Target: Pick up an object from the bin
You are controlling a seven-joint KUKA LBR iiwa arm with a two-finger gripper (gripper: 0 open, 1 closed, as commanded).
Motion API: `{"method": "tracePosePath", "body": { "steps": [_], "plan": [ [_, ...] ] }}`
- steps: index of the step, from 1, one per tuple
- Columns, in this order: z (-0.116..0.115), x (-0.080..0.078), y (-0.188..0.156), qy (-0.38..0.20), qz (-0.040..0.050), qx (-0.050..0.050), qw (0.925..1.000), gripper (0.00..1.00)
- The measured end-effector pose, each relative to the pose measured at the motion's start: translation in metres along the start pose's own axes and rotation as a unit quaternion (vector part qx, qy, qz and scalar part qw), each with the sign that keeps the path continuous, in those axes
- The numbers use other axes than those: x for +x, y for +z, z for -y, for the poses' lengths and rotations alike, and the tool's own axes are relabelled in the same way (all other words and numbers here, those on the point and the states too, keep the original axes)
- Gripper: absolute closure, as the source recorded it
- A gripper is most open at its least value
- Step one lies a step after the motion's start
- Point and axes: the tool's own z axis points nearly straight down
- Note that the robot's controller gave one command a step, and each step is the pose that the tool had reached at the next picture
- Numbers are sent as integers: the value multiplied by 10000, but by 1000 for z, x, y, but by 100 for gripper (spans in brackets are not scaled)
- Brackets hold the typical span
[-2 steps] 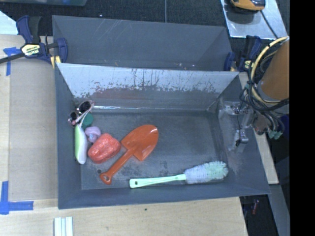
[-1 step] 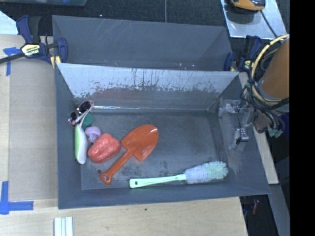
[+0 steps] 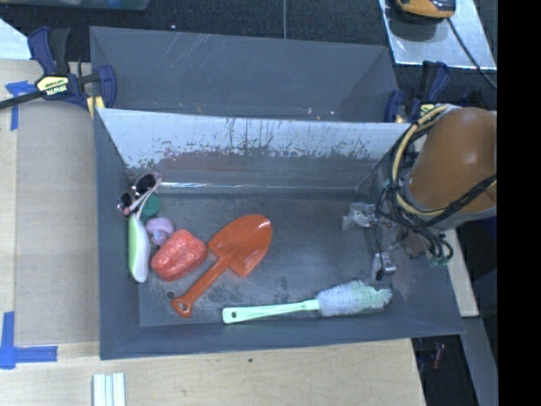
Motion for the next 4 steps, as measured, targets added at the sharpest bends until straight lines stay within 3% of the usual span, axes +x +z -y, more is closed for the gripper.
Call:
{"method": "tracePosePath", "body": {
  "steps": [1, 2, 3, 4],
  "plan": [
    [-59, 18, -6, -1481, 25, 19, 9890, 0],
    [-64, 31, 36, -2184, -44, -20, 9759, 0],
    [-32, 18, 66, -2567, 31, 13, 9665, 0],
    [-26, 20, 64, -2795, 35, 6, 9601, 100]
  ]
}}
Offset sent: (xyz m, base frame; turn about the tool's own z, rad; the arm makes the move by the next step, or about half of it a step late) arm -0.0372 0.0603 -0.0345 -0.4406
